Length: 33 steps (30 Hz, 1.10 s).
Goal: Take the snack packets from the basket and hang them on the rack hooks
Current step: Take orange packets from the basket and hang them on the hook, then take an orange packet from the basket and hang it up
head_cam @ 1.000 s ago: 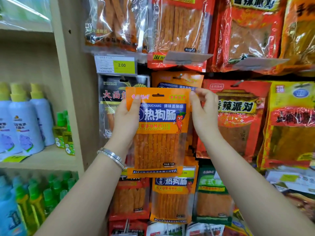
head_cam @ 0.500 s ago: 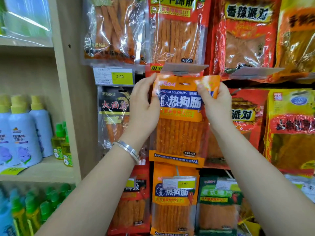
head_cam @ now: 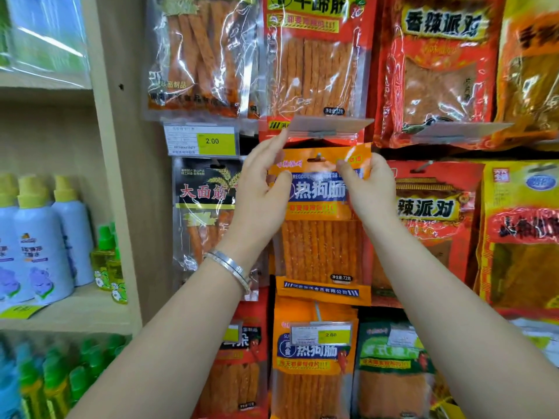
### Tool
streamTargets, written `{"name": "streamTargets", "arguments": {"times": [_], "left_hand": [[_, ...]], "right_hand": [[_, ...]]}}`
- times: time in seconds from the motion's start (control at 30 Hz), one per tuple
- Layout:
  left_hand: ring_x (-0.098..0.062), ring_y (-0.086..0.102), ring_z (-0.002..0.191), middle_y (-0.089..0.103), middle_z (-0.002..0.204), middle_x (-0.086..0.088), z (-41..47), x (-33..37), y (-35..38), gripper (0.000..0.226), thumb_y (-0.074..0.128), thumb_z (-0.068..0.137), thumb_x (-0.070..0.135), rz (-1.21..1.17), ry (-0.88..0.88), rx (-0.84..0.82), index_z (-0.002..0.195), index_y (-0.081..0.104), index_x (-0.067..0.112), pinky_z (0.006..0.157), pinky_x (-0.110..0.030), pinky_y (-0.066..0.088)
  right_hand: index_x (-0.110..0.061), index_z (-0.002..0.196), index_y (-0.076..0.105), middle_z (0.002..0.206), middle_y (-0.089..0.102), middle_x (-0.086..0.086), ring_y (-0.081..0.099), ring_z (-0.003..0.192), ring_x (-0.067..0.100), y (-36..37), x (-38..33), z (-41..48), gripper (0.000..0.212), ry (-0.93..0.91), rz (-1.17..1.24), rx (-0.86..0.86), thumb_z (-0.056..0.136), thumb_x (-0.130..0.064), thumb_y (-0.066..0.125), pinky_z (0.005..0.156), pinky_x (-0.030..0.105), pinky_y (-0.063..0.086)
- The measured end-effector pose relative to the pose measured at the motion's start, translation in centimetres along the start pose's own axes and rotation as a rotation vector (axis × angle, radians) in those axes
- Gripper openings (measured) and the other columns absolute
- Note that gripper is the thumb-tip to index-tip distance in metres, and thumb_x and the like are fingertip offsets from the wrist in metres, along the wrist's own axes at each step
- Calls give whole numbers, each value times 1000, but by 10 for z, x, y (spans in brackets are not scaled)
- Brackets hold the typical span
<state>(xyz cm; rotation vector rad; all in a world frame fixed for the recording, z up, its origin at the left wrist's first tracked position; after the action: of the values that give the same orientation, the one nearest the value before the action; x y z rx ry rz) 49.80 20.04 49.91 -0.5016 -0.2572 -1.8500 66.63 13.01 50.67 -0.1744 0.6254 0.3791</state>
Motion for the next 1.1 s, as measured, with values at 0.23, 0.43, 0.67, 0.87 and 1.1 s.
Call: {"name": "streamTargets", "arguments": {"times": [0.23,0.43,0.67,0.87,1.1], "left_hand": [[0,49,117,44,128,23,1,2,-2,58,40,87,7,-23,38,-28,133,41,41,92,-11,40],[1,50,116,43,126,27,1,3,-2,60,38,87,3,-15,27,-29,133,43,40,102,-23,41],[0,51,118,47,137,2,0,5,-2,61,34,85,1,-13,-17,-56,140,45,23,106,-35,41],[-7,54,116,51,125,10,-25,3,-7,46,45,84,14,23,-128,-76,128,53,26,104,-29,42],[-7,57,99,65,116,-4,-154,-22,-33,29,53,93,6,161,-482,-223,116,63,21,88,-11,41]], "right_hand": [[-15,88,32,85,36,2,33,78,21,16,-7,9,26,-310,-620,-40,84,-24,56,65,34,25],[-8,108,47,107,52,13,47,99,31,30,20,5,30,-237,-979,-56,80,-10,55,73,36,23],[-4,147,19,126,49,16,46,115,34,25,34,-13,70,-131,-913,-273,88,-19,54,91,43,35],[-14,151,11,149,34,13,36,135,29,-4,26,-44,68,77,-500,-487,94,-24,48,106,40,35],[-31,93,60,93,66,-2,65,83,15,-29,23,-152,16,375,-78,-698,94,-16,54,76,33,53]]}}
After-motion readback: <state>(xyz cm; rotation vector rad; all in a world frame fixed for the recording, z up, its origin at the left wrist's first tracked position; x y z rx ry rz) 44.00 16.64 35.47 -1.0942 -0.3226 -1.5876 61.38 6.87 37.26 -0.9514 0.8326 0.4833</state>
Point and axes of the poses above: each hand's wrist, its own z-axis towards the middle knuckle, its own y-axis out of the palm, x = y × z, the point moved 3 cm from there along z, towards the middle knuckle
